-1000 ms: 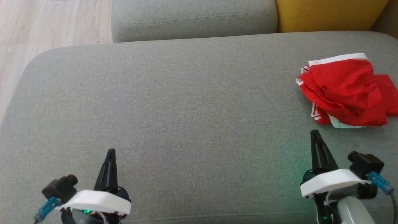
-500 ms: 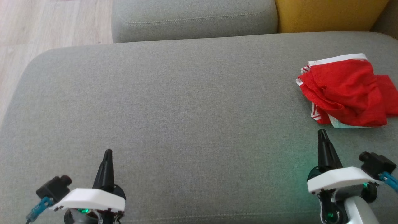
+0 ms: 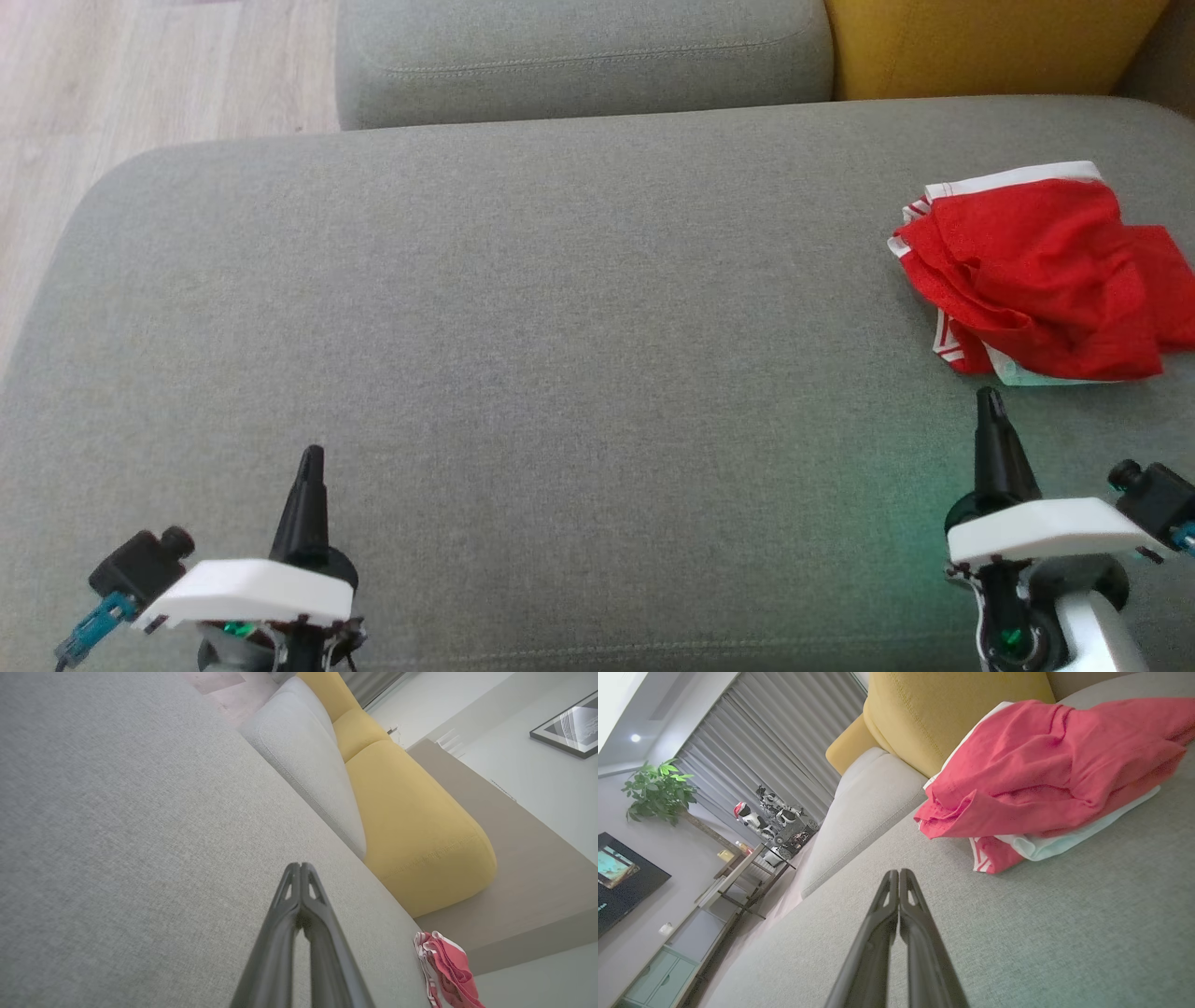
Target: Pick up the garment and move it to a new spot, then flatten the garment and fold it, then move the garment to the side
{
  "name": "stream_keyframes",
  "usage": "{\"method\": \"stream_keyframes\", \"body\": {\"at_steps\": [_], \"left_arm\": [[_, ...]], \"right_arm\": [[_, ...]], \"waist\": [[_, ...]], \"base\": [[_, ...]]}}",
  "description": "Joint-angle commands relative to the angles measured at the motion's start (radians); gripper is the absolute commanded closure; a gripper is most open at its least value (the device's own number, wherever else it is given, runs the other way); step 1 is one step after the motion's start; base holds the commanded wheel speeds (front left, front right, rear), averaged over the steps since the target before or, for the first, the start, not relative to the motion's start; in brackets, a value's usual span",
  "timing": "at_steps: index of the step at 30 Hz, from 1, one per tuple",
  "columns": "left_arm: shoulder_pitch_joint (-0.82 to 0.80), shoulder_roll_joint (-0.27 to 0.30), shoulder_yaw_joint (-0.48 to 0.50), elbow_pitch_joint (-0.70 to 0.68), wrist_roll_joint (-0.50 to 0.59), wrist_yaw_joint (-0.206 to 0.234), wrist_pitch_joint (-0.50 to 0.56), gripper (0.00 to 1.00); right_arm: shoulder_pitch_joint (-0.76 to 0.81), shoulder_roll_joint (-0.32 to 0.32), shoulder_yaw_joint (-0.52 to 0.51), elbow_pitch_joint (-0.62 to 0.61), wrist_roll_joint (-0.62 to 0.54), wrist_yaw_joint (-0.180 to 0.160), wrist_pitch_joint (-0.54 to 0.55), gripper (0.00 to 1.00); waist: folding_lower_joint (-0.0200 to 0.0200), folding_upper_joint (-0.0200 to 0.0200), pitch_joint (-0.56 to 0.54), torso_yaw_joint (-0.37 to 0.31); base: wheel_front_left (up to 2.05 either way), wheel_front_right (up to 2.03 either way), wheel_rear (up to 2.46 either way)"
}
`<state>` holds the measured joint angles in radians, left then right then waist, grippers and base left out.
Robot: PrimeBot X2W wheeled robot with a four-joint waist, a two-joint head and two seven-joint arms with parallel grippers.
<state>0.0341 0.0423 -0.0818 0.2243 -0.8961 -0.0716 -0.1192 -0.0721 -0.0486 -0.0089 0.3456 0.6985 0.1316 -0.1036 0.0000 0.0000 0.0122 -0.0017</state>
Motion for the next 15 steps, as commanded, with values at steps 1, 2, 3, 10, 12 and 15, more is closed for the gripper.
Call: {"method": "stream_keyframes", "body": {"at_steps": [1, 2, 3, 10, 12, 15], "left_arm": [[-0.060, 0.014, 0.028, -0.029, -0.027, -0.012, 0.008, 1.00], [-0.061, 0.015, 0.030, -0.028, -0.037, -0.012, 0.010, 1.00], [-0.062, 0.015, 0.032, -0.027, -0.047, -0.013, 0.013, 1.00], [-0.070, 0.016, 0.046, -0.023, -0.116, -0.018, 0.033, 1.00], [-0.072, 0.016, 0.050, -0.021, -0.136, -0.019, 0.039, 1.00], [-0.076, 0.016, 0.056, -0.019, -0.165, -0.021, 0.048, 1.00]], "right_arm": [[-0.042, -0.003, 0.001, -0.041, 0.036, 0.000, 0.010, 1.00], [-0.042, -0.003, -0.001, -0.042, 0.048, 0.000, 0.013, 1.00], [-0.042, -0.003, -0.002, -0.043, 0.060, 0.000, 0.016, 1.00], [-0.041, -0.003, -0.013, -0.049, 0.146, 0.000, 0.036, 1.00], [-0.041, -0.003, -0.016, -0.050, 0.170, 0.000, 0.042, 1.00], [-0.041, -0.003, -0.020, -0.053, 0.207, -0.001, 0.051, 1.00]], "waist": [[0.0000, 0.0000, 0.000, 0.000], [0.0000, 0.0000, 0.000, 0.000], [0.0000, 0.0000, 0.000, 0.000], [0.0000, 0.0000, -0.001, 0.000], [0.0000, 0.0000, -0.002, 0.000], [0.0000, 0.0000, -0.002, 0.000]], "base": [[0.00, 0.00, 0.00], [0.00, 0.00, 0.00], [0.00, 0.00, 0.00], [0.00, 0.00, 0.00], [0.00, 0.00, 0.00], [0.00, 0.00, 0.00]]}}
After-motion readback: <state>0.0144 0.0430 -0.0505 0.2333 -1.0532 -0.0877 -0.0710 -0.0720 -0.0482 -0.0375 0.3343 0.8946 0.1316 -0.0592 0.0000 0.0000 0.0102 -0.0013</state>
